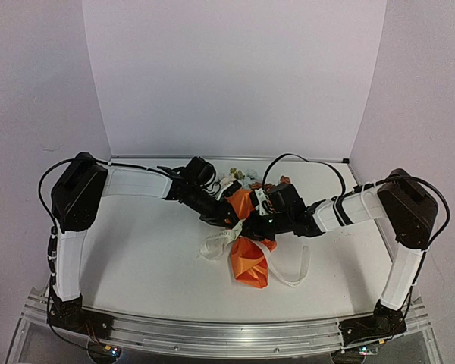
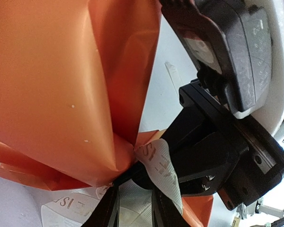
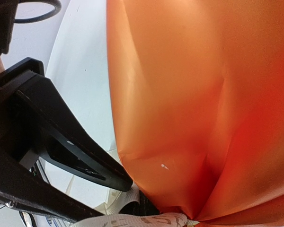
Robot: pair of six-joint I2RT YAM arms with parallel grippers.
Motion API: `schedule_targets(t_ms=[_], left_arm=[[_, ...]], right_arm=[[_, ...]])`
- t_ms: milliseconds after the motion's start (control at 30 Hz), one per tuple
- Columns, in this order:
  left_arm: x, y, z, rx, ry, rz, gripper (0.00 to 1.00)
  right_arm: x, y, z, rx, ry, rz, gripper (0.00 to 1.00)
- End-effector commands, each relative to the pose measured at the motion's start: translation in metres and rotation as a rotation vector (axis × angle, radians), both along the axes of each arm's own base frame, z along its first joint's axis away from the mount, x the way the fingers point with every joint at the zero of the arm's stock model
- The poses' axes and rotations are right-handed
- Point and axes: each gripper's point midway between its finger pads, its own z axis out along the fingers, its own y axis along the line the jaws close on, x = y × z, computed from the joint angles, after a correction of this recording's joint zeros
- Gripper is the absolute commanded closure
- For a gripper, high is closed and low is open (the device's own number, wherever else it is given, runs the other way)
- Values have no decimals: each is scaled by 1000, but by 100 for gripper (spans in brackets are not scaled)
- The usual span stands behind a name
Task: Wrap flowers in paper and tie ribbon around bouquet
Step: Cross the half-tied ribbon over the folded bouquet.
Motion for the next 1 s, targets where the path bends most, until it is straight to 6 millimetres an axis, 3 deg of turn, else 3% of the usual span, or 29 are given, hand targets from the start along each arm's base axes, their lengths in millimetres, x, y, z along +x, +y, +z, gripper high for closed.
schedule_targets(t_ms=[0,433,967], left_arm=[[-2,-6,29,-72,-34,-18,74],[-1,-4,17,-54,-15,-4,70],[2,2,24,-126,41,31,79]], right_arm=[[10,4,23,25,-65,-3,100],[13,13,50,118,-114,1,100],[15,20,67,218,-118,-10,100]])
